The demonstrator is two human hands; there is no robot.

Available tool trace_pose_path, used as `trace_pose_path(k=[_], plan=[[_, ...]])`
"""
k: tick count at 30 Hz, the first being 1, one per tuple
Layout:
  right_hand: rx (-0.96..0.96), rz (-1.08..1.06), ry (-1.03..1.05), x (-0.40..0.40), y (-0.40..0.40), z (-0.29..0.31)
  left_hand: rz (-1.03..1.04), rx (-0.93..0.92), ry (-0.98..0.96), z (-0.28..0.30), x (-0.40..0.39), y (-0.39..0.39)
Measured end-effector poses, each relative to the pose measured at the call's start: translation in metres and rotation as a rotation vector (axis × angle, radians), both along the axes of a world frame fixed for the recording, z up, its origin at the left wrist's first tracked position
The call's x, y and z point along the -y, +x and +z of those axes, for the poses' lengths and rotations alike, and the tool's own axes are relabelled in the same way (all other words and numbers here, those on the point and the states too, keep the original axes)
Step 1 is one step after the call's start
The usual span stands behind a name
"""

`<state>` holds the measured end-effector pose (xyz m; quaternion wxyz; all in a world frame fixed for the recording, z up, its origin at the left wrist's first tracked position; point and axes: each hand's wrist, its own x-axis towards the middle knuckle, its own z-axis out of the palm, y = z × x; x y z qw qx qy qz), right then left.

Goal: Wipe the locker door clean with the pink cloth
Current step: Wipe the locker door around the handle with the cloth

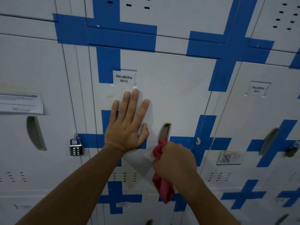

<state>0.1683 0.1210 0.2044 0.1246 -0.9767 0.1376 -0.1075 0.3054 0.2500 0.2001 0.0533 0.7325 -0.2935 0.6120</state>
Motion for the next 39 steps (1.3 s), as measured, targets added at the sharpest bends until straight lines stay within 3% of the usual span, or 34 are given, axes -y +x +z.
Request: trace_pose_path(k=[5, 11, 26, 35, 39], plan=[[0.142, 0.026, -0.028, 0.008, -0.032, -0.016, 0.015, 0.005, 0.0, -0.002, 0.0, 0.001], [0.5, 0.09, -0.073, 0.004, -0.021, -0.007, 0.003, -0.012, -0.002, -0.001, 0.0, 0.0], [-0.05, 0.024, -0.066, 0.0, -0.007, -0.003, 0.005, -0.015, 0.01, 0.0, -0.001, -0.002], [0.011, 0.049, -0.169, -0.011, -0.003, 0.011, -0.003, -0.009, 0.007, -0.001, -0.001, 0.0], [0.025, 0.016, -0.122, -0.01, -0.001, 0.017, 0.004, -0.005, 0.006, -0.001, -0.001, 0.0]])
